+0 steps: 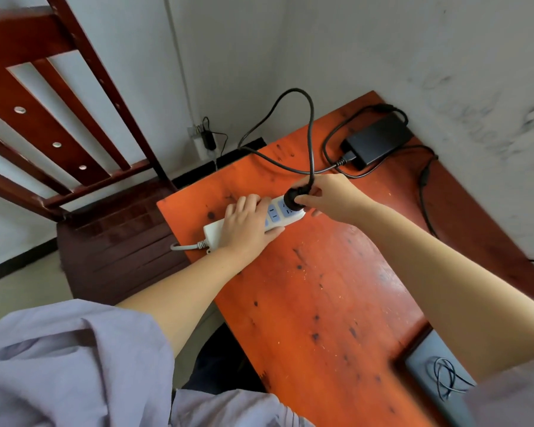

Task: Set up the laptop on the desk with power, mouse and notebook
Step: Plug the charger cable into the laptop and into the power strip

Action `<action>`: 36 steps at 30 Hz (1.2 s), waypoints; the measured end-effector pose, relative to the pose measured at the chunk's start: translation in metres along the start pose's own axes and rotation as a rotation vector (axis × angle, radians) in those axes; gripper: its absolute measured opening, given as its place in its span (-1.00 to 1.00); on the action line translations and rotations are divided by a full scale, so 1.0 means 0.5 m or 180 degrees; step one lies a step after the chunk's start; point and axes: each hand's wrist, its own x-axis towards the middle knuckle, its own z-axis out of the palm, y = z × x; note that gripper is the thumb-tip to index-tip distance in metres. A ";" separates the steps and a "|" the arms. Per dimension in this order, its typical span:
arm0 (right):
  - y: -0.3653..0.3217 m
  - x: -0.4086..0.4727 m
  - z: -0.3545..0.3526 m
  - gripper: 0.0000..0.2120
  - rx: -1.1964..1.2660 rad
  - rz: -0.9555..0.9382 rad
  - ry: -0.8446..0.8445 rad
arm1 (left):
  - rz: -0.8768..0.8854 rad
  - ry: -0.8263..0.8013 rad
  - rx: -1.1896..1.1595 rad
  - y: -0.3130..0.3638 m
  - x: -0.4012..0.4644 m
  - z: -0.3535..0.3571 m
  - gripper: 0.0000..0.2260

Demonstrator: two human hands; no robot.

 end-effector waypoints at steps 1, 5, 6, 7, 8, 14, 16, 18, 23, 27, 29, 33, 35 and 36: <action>-0.007 0.000 -0.002 -0.75 -0.0124 -0.0040 -0.0024 | -0.0006 -0.0006 0.0008 0.000 0.000 0.000 -0.45; -0.039 0.009 -0.007 -0.72 -0.0864 -0.0178 -0.0185 | -0.0017 -0.0033 0.0084 0.000 0.002 -0.002 -0.46; -0.046 0.012 -0.008 -0.72 -0.0984 -0.0181 -0.0226 | -0.0020 -0.0030 0.0101 0.001 0.002 -0.002 -0.46; -0.050 0.014 -0.010 -0.73 -0.1024 -0.0161 -0.0250 | -0.0017 -0.0025 0.0112 0.001 0.003 -0.003 -0.46; -0.052 0.015 -0.010 -0.74 -0.0974 -0.0109 -0.0252 | -0.0014 -0.0021 0.0118 0.001 0.003 -0.003 -0.46; -0.036 0.003 0.005 -0.79 -0.0522 -0.0016 0.0007 | 0.0015 -0.0048 0.0141 0.000 0.002 -0.003 -0.45; -0.031 -0.001 0.007 -0.78 -0.0494 -0.0110 0.0080 | 0.0014 -0.0046 0.0132 0.001 0.001 -0.003 -0.45; -0.027 -0.002 0.007 -0.77 -0.0484 -0.0098 0.0117 | 0.0012 -0.0051 0.0133 0.001 0.001 -0.004 -0.45; -0.028 0.000 -0.004 -0.74 -0.0509 -0.0069 0.0002 | 0.0022 -0.0053 0.0139 0.002 0.001 -0.005 -0.45; -0.036 0.006 -0.007 -0.72 -0.0741 -0.0106 -0.0111 | 0.0035 -0.0052 0.0184 0.000 0.001 -0.004 -0.45; -0.044 0.009 -0.004 -0.73 -0.0879 -0.0114 -0.0131 | 0.0048 -0.0043 0.0203 -0.001 0.002 -0.004 -0.45; -0.038 0.009 -0.001 -0.75 -0.0779 0.0000 -0.0045 | 0.0051 -0.0047 0.0190 -0.001 0.002 -0.005 -0.45; -0.023 0.001 0.002 -0.76 -0.0245 0.0218 -0.0011 | 0.0052 -0.0020 0.0171 0.000 0.002 -0.005 -0.45; -0.015 -0.005 0.006 -0.75 -0.0034 0.0289 0.0013 | 0.0056 -0.0007 0.0157 0.000 0.002 -0.005 -0.46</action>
